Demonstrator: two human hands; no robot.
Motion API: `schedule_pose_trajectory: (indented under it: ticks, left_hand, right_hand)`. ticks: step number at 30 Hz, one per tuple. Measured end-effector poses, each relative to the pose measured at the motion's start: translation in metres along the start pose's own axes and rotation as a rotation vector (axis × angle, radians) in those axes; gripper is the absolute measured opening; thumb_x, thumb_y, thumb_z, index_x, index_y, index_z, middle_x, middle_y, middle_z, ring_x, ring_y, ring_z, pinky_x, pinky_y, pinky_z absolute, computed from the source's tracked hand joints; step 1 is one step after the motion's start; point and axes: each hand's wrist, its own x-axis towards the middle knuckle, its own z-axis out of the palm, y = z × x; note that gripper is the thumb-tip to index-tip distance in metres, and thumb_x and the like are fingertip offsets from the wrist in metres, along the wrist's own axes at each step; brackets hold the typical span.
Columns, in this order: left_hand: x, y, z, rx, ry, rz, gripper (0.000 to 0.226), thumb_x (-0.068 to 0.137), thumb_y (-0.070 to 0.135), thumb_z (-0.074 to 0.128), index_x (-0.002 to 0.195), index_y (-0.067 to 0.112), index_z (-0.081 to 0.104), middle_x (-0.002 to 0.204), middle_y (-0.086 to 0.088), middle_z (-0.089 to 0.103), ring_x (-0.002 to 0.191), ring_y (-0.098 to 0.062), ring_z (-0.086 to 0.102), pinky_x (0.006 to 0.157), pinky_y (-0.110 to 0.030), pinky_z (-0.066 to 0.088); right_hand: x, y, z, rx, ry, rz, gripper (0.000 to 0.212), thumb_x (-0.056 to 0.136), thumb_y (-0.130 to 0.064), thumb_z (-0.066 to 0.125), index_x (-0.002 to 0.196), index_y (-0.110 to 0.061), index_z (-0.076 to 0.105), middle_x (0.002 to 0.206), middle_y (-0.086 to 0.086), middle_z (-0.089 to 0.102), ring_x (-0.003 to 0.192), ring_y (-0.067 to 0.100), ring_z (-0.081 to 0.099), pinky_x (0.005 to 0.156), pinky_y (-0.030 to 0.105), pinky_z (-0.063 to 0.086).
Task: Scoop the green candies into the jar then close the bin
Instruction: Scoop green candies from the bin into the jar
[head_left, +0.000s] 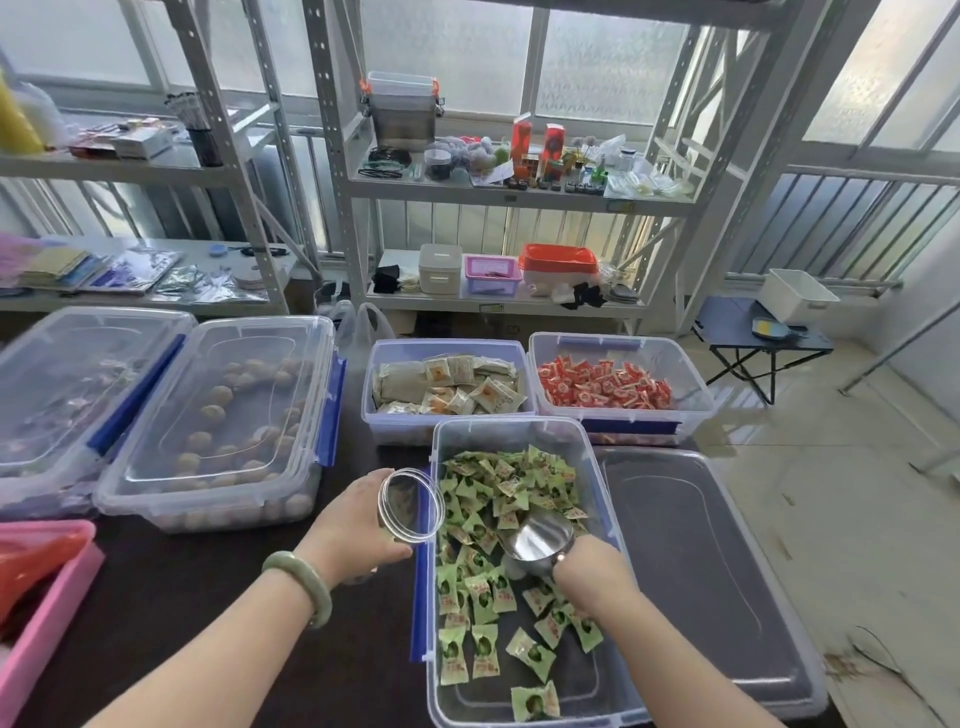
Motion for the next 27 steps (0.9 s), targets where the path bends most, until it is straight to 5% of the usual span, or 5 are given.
schedule_pose_trajectory:
  ticks: [5,8,16,22,27]
  left_hand:
    - [0.005,-0.004,0.002,0.003,-0.015,-0.044,0.070,0.058,0.027,0.079,0.121,0.029,0.049,0.114,0.015,0.056,0.107,-0.003,0.052,0.090,-0.016,0.038]
    - [0.007,-0.006,0.003,0.012,-0.024,-0.075,0.078,0.058,0.028,0.080,0.128,0.028,0.045,0.121,0.015,0.053,0.114,-0.004,0.050,0.094,-0.014,0.035]
    - [0.007,0.002,0.000,0.018,-0.032,-0.108,0.082,0.061,0.027,0.081,0.132,0.027,0.040,0.117,0.021,0.044,0.117,-0.001,0.046,0.098,-0.014,0.033]
    - [0.006,0.011,-0.006,0.006,-0.019,-0.097,0.074,0.063,0.022,0.081,0.127,0.026,0.043,0.099,0.033,0.040,0.105,0.004,0.043,0.090,-0.009,0.030]
    - [0.007,0.008,-0.008,-0.022,-0.028,-0.105,0.075,0.060,0.026,0.081,0.124,0.034,0.042,0.106,0.025,0.049,0.104,0.003,0.048,0.093,-0.013,0.037]
  right_hand:
    - [0.025,-0.007,0.005,-0.113,-0.003,-0.071,0.038,0.093,-0.012,0.045,0.057,-0.016,0.033,0.066,-0.001,0.046,0.080,0.026,0.058,0.056,0.027,0.041]
    - [0.045,-0.006,0.013,-0.002,-0.004,-0.039,0.035,0.091,-0.013,0.046,0.058,-0.018,0.036,0.062,-0.003,0.039,0.054,0.011,0.039,0.046,0.022,0.032]
    - [0.080,0.003,0.040,0.392,-0.079,-0.004,0.022,0.085,-0.017,0.057,0.083,-0.002,0.072,0.062,0.006,0.060,0.060,0.021,0.051,0.059,0.029,0.036]
    - [0.072,0.015,0.041,0.429,-0.066,-0.023,0.029,0.087,-0.020,0.057,0.084,0.005,0.072,0.062,0.011,0.064,0.059,0.019,0.048,0.059,0.028,0.031]
    - [0.049,0.025,0.026,0.357,-0.047,-0.035,0.033,0.086,-0.017,0.057,0.053,-0.012,0.055,0.054,0.004,0.048,0.054,0.019,0.041,0.052,0.028,0.024]
